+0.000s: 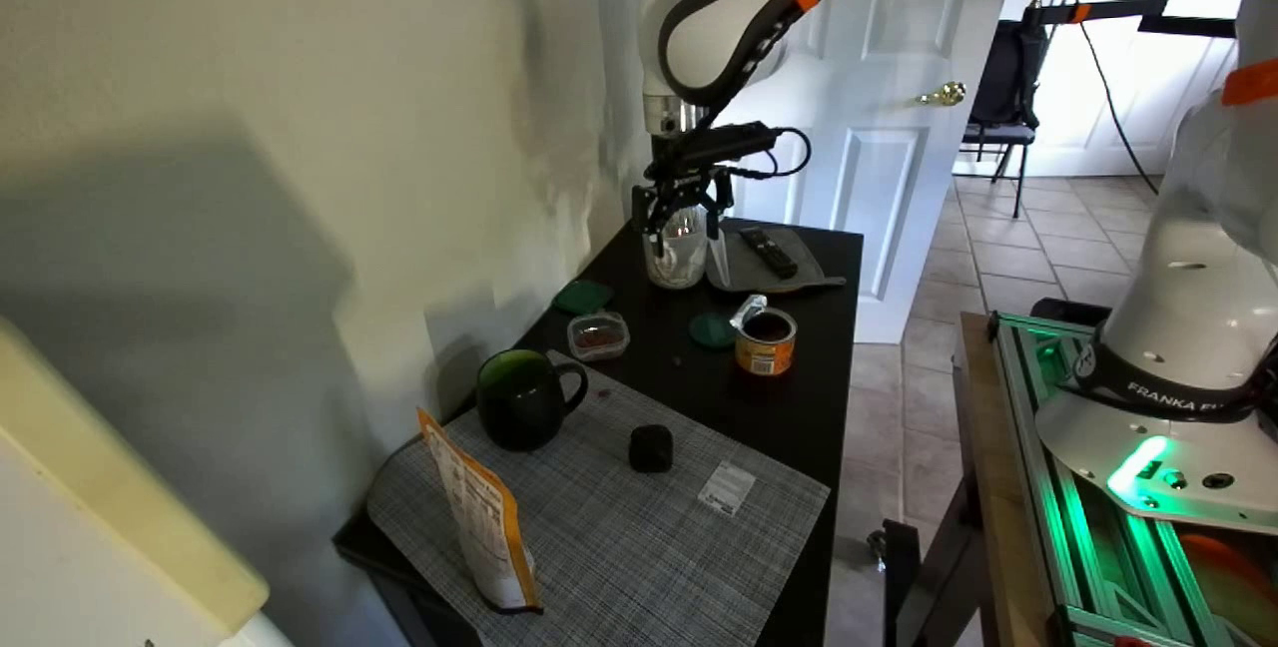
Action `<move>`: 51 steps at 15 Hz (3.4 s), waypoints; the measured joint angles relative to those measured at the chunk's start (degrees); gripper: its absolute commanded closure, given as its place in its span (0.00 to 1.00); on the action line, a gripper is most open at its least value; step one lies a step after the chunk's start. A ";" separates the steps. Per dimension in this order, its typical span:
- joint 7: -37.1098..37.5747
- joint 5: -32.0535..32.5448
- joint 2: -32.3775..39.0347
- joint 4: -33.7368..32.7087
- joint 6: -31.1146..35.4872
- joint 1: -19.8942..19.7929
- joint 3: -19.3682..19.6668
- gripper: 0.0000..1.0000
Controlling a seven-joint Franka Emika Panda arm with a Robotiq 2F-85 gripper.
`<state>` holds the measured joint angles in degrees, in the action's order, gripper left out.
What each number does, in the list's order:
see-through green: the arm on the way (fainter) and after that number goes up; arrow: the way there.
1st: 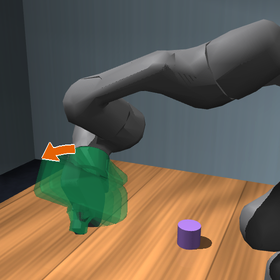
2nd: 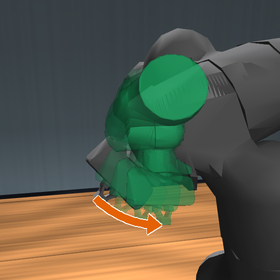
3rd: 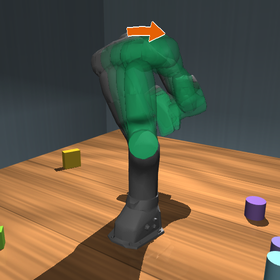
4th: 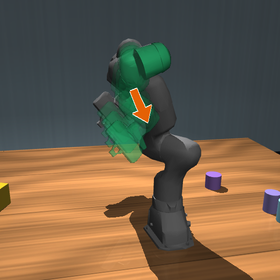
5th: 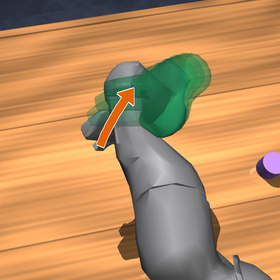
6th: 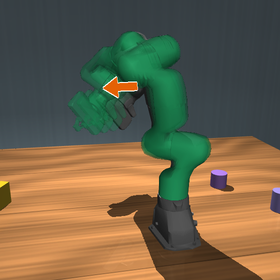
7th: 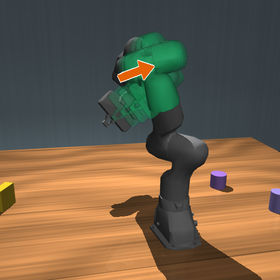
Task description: Pick up the small square clear lunch box and pour all its contents into the yellow can
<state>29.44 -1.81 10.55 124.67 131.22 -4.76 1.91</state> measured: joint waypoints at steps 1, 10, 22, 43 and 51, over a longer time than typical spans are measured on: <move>0.39 1.00 2.65 -2.55 -1.04 0.39 0.38 0.00; 2.73 0.13 14.21 -14.65 -3.45 5.60 1.38 0.00; -3.33 0.18 18.95 -15.72 1.70 5.54 2.09 0.10; -4.03 0.06 27.72 -21.74 7.13 6.90 2.91 0.98; -2.92 2.77 27.52 -22.53 6.32 9.78 4.76 0.97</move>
<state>26.51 0.96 38.07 102.14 137.54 5.02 6.67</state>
